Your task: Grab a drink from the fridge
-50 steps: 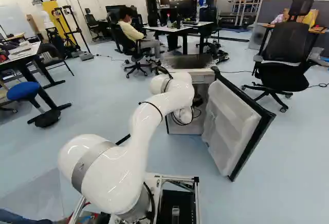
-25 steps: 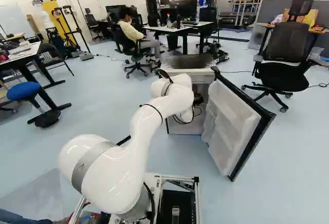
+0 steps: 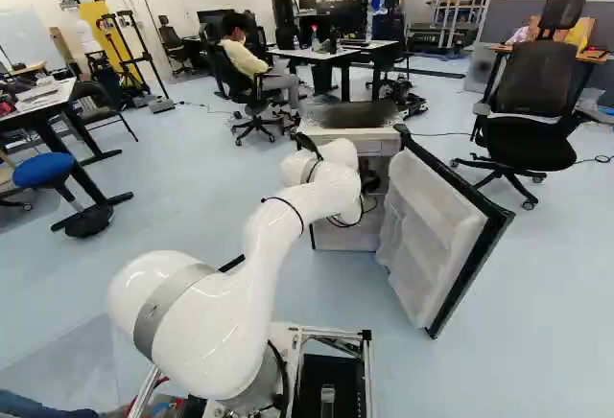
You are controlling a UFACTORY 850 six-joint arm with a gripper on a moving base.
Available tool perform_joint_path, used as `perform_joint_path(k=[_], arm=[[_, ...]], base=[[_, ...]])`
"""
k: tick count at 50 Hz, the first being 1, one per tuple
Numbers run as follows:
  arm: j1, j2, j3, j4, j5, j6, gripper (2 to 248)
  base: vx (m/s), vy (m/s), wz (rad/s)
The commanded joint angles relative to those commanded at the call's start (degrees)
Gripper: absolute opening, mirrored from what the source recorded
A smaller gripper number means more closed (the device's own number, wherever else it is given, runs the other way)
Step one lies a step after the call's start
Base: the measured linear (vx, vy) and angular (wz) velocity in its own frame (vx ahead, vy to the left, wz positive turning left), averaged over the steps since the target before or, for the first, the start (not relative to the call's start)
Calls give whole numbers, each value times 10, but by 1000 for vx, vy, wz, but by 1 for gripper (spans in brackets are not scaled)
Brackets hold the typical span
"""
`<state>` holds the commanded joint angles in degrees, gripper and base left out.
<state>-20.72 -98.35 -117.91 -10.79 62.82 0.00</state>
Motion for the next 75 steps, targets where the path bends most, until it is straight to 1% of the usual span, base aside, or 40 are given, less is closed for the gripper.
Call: perform_joint_path(k=[15,21,29,45,75], arm=[[1,-33,-56,0,-16,0,247],[0,-40,-68,0,-23,0,247],[0,-35,-62,0,-24,0,247],[0,0,-27,0,-24,0,247],[-5,-11,-44,0,-24,0,247]], base=[[0,0,0],[0,0,0],[0,0,0],[0,0,0],[0,0,0]])
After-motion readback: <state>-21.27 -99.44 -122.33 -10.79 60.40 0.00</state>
